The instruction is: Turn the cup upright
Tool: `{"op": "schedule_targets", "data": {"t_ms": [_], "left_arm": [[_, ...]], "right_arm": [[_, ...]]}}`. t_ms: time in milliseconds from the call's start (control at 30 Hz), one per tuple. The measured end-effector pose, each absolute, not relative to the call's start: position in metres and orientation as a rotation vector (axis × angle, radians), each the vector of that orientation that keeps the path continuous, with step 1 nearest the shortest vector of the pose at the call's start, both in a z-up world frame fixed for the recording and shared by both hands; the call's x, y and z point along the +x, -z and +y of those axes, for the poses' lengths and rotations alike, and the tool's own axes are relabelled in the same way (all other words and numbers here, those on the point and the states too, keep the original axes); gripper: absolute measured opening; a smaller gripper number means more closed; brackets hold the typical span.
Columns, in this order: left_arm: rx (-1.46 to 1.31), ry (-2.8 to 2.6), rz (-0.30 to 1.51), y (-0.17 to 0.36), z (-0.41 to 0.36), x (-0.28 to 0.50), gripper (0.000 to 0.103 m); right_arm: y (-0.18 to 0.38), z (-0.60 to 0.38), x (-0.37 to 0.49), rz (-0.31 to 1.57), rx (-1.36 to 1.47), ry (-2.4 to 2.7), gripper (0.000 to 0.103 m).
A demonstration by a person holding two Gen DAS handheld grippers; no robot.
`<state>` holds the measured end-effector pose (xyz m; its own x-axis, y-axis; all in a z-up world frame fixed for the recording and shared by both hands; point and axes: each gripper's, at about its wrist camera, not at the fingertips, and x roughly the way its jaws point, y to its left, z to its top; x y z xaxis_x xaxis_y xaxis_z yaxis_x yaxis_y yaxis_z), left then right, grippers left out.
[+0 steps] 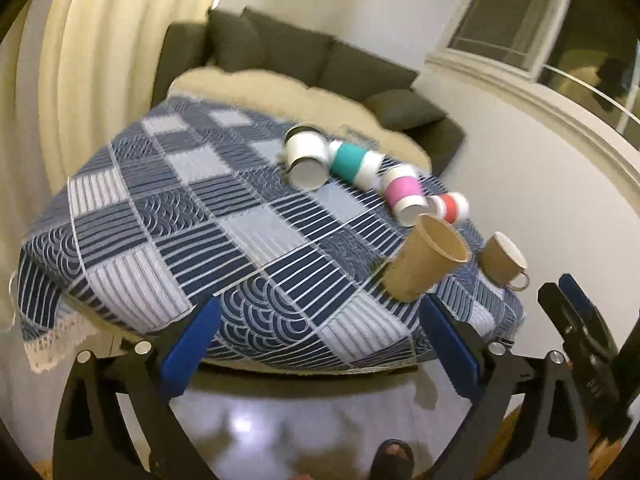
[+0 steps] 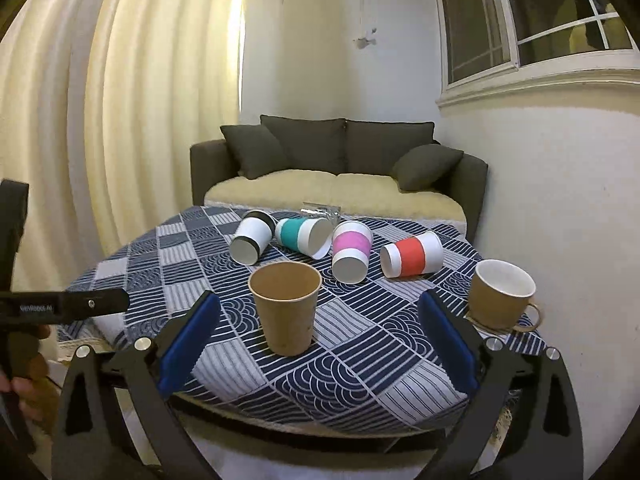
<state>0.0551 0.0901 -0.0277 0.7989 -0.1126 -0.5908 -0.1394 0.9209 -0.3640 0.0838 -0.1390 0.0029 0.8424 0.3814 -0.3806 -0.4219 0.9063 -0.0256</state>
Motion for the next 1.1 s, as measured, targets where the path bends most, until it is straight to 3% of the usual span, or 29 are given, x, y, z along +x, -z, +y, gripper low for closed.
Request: {"op": "schedule_targets", "data": {"t_ms": [533,1100], "left_arm": [[-0.137,0.069,0.507,-0.021,0.028,-0.013,0.096],[-0.092,0.055,0.552,-0.006,0.011,-0.012,0.096]], "right_arm": [[-0.042,-0.189,0.032,0.317,-0.162,-0.561,0.098],[-0.018,-0.205,0.035,0.349,-0.129,-0.599,0.098]]}}
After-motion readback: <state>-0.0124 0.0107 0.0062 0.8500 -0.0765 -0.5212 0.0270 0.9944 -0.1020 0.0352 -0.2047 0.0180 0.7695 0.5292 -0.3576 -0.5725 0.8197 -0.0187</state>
